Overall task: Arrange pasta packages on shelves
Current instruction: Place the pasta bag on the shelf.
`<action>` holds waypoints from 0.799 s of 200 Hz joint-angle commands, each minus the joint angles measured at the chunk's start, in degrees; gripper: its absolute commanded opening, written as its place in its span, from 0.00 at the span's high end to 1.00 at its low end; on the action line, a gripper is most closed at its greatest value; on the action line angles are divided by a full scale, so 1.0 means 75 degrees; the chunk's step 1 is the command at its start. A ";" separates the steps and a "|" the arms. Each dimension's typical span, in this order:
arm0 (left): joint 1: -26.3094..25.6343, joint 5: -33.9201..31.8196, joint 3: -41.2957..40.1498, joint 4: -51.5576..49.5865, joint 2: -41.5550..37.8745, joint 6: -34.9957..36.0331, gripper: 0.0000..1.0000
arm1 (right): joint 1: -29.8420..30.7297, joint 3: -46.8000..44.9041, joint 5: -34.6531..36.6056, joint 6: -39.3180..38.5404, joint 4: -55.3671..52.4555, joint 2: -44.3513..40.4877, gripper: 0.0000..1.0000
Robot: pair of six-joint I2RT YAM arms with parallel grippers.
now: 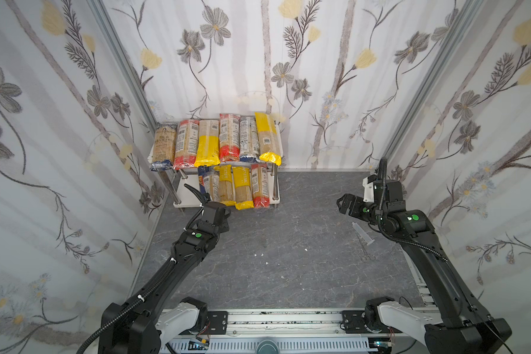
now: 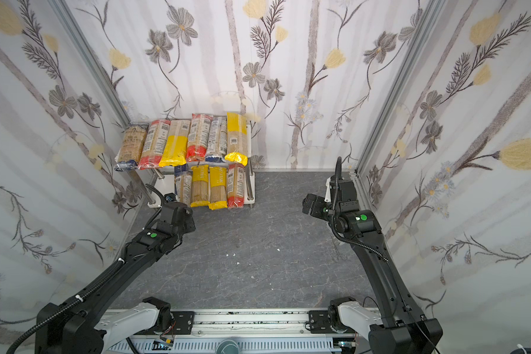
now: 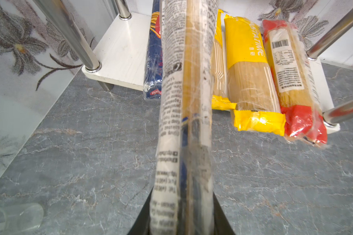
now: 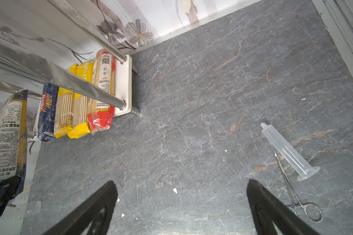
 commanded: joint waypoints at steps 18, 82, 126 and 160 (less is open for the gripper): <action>0.0937 0.0473 0.0360 0.2274 0.0805 0.1205 1.00 | -0.0050 0.0388 -0.0069 -0.0094 0.0388 0.0536 0.00; 0.1947 0.1079 0.1352 0.2721 0.2312 0.2011 1.00 | -0.0361 0.0912 -0.0403 -0.0129 0.0421 0.1414 0.00; 0.2409 0.1168 0.1914 0.2735 0.3177 0.2410 1.00 | -0.0587 0.0904 -0.0535 -0.0211 0.0438 0.1680 0.00; 0.2724 0.1307 0.2236 0.2722 0.3606 0.2528 1.00 | -0.0751 0.0822 -0.0534 -0.0217 0.0405 0.1703 0.00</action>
